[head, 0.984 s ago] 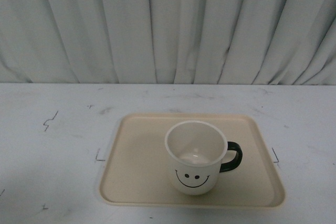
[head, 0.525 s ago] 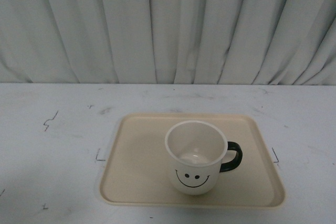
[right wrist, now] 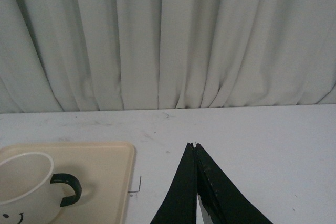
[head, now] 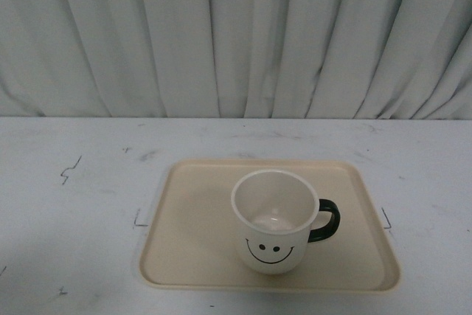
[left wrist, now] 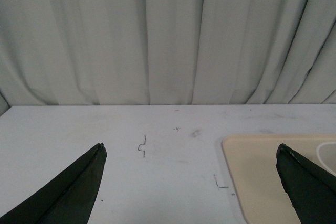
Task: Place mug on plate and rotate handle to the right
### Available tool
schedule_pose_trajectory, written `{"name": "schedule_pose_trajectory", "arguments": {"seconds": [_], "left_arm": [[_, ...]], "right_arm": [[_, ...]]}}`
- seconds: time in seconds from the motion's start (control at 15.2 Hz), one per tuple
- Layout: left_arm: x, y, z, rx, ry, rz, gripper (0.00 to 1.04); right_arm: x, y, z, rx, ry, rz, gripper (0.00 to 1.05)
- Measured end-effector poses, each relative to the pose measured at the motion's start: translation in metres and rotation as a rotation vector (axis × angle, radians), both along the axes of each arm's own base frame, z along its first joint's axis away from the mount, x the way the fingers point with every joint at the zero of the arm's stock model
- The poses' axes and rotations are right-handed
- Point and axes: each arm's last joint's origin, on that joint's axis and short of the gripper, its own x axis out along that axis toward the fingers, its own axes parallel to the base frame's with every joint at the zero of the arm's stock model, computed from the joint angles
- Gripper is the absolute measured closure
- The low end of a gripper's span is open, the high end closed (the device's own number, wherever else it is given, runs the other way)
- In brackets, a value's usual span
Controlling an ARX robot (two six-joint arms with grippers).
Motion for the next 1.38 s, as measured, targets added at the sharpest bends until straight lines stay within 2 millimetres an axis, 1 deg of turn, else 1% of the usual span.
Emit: {"name": "schedule_pose_trajectory", "arguments": {"seconds": [0.2,0.26,0.33,0.52,0.59,0.85,1.05,1.11,1.38], "left_arm": [[0.000,0.000,0.000,0.000,0.000,0.000,0.07],[0.000,0.000,0.000,0.000,0.000,0.000,0.07],[0.000,0.000,0.000,0.000,0.000,0.001,0.07],[0.000,0.000,0.000,0.000,0.000,0.000,0.07],[0.000,0.000,0.000,0.000,0.000,0.000,0.07],[0.000,0.000,0.000,0.000,0.000,0.000,0.07],[0.000,0.000,0.000,0.000,0.000,0.000,0.07],[0.000,0.000,0.000,0.000,0.000,0.000,0.07],[0.000,0.000,0.000,0.000,-0.001,0.000,0.07]], "right_arm": [[-0.003,0.000,0.000,0.000,0.000,0.000,1.03],[-0.008,0.000,-0.005,0.000,0.045,0.000,1.03],[-0.014,0.000,-0.002,0.000,-0.004,0.003,1.03],[-0.014,0.000,-0.003,0.000,0.007,0.003,1.03],[-0.014,0.000,-0.004,0.000,0.009,0.003,1.02],[-0.014,0.000,-0.004,0.000,0.009,0.003,0.55],[-0.014,0.000,-0.004,0.000,0.009,0.003,0.16],[-0.014,0.000,-0.004,0.000,0.009,0.003,0.06],[-0.014,0.000,-0.004,0.001,0.009,0.003,0.06]]}}
